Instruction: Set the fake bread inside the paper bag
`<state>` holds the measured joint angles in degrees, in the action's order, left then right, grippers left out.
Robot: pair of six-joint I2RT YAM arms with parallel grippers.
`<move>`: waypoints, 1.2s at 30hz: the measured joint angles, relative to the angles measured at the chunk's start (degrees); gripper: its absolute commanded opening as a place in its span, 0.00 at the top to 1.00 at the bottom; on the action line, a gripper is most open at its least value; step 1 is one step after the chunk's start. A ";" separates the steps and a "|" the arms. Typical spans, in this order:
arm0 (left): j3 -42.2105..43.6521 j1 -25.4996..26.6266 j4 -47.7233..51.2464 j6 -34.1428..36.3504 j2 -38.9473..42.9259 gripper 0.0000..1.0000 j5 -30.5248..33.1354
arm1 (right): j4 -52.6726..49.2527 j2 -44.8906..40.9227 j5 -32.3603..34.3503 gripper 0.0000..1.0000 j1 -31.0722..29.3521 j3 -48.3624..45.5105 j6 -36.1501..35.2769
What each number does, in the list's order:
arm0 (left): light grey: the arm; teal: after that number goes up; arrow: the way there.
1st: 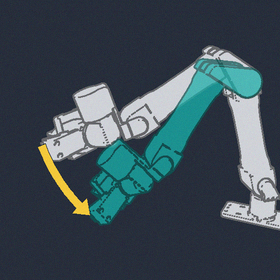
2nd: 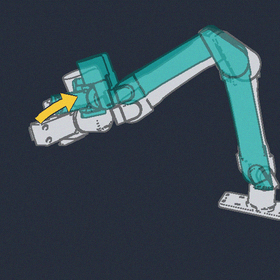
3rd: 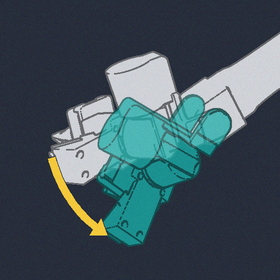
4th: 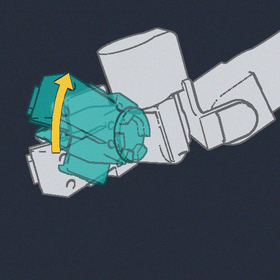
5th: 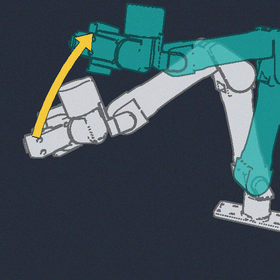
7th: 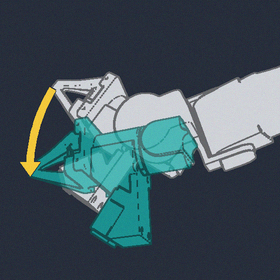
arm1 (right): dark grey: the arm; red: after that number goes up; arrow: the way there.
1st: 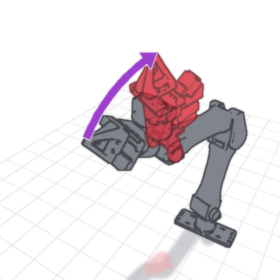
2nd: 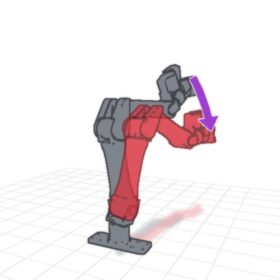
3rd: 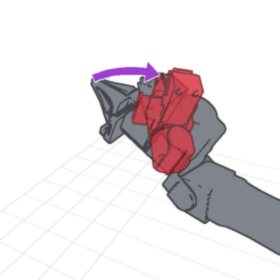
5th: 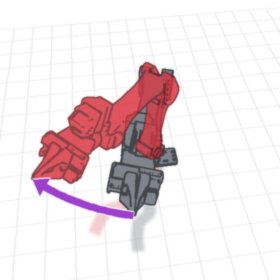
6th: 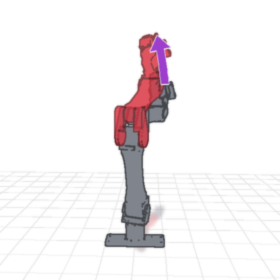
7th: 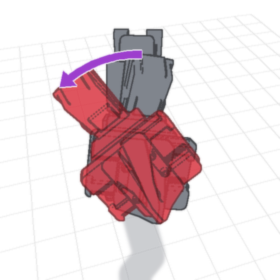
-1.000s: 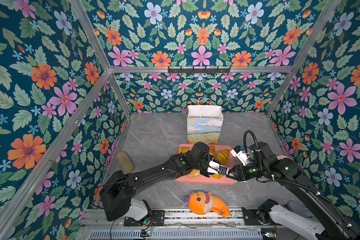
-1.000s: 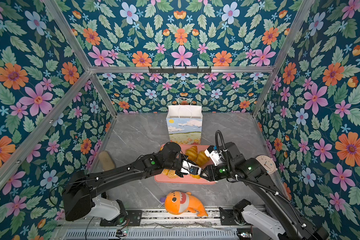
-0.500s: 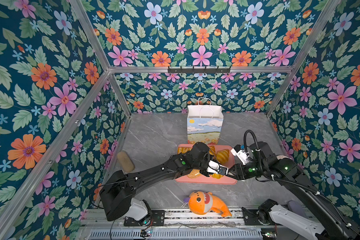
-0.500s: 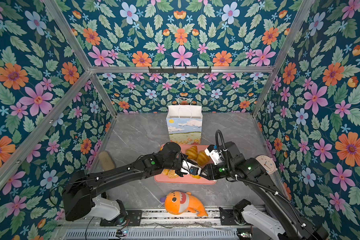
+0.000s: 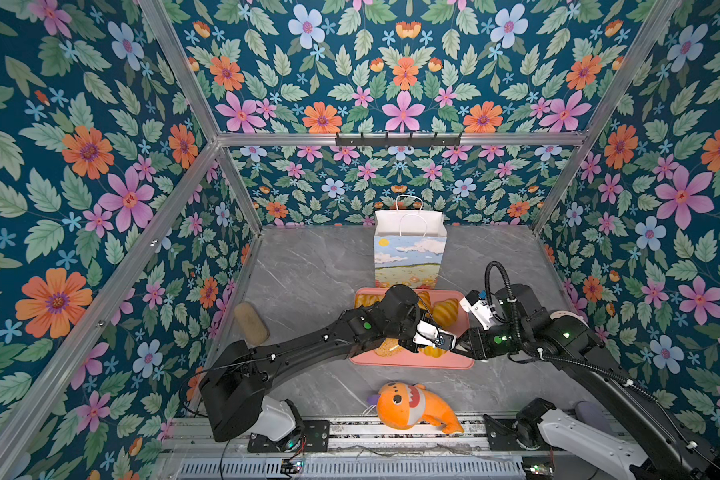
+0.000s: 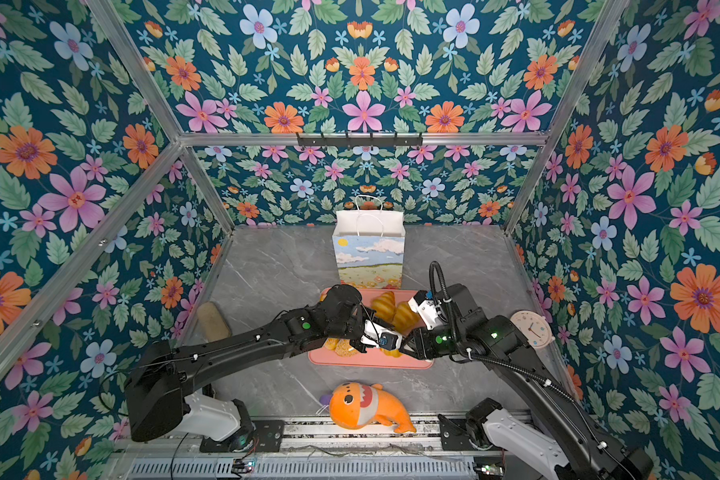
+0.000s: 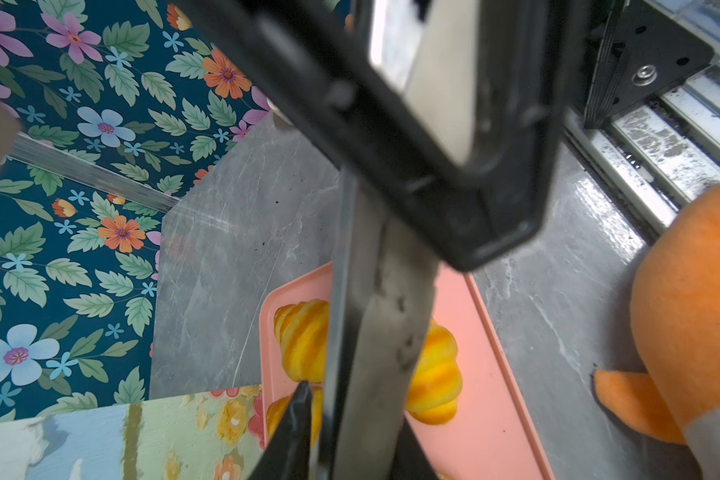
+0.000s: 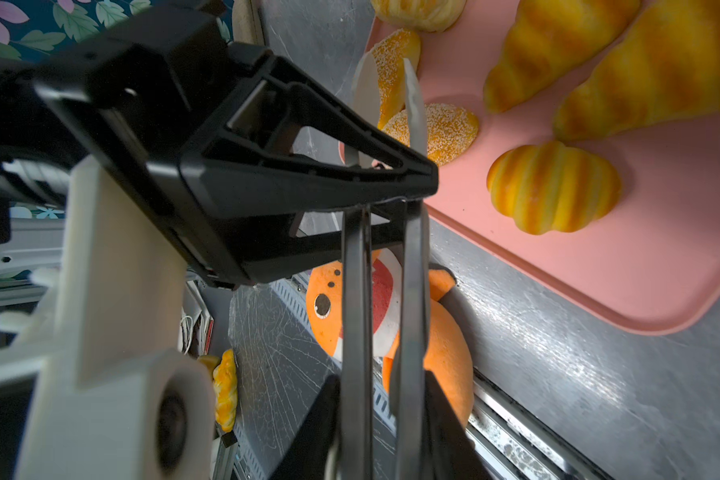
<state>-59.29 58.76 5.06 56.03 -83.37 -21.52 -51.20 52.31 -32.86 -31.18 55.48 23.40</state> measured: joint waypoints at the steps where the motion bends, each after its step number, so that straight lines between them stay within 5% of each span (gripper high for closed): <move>1: 0.00 0.00 -0.33 -0.11 0.00 0.67 -0.24 | 0.28 -0.13 -0.13 0.73 0.00 -0.22 -0.02; 13: -0.13 0.02 -1.33 -0.35 2.23 0.28 -1.73 | 1.68 -1.84 -2.91 0.78 -0.13 -1.40 -1.84; 28: 3.48 -2.58 2.16 -3.82 11.98 0.27 -6.40 | -11.13 -0.61 8.09 0.77 -0.11 6.08 -5.31; 36: 5.25 -11.72 -5.97 -23.54 14.34 0.25 -0.07 | -19.39 1.57 16.68 0.78 -0.11 13.46 -5.62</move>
<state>-54.04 47.05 -0.91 32.49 -69.04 -21.58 -70.59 53.89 -16.19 -31.29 68.95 17.78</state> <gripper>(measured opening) 0.739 0.252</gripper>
